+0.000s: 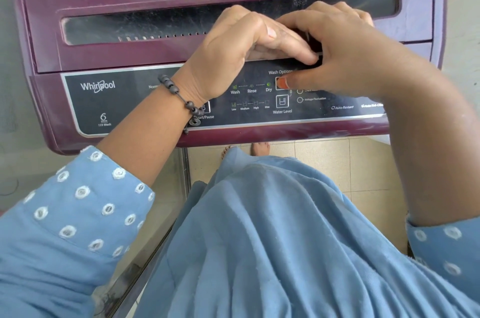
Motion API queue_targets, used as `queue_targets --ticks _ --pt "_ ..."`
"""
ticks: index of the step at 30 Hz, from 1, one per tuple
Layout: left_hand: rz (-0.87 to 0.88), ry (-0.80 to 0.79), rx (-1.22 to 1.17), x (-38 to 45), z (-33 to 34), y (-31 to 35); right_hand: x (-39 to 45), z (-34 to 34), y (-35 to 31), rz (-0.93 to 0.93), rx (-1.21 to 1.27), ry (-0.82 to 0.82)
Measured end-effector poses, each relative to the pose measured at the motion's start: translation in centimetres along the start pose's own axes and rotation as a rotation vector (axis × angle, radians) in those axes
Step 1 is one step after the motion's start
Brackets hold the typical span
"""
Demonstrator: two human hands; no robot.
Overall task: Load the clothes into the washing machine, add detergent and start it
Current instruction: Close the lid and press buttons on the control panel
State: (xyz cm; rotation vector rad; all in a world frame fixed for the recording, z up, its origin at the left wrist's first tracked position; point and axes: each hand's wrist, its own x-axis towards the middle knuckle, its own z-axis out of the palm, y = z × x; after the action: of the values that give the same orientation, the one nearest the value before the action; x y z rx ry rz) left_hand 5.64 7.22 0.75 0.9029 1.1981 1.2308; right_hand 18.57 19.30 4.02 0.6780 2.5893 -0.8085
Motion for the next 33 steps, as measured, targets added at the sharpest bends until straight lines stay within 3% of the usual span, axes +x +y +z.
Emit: queue_targets --ticks 33 --pt "0.009 0.042 0.086 -0.26 0.42 -0.01 -0.14 0.46 0.34 -0.020 -0.039 0.045"
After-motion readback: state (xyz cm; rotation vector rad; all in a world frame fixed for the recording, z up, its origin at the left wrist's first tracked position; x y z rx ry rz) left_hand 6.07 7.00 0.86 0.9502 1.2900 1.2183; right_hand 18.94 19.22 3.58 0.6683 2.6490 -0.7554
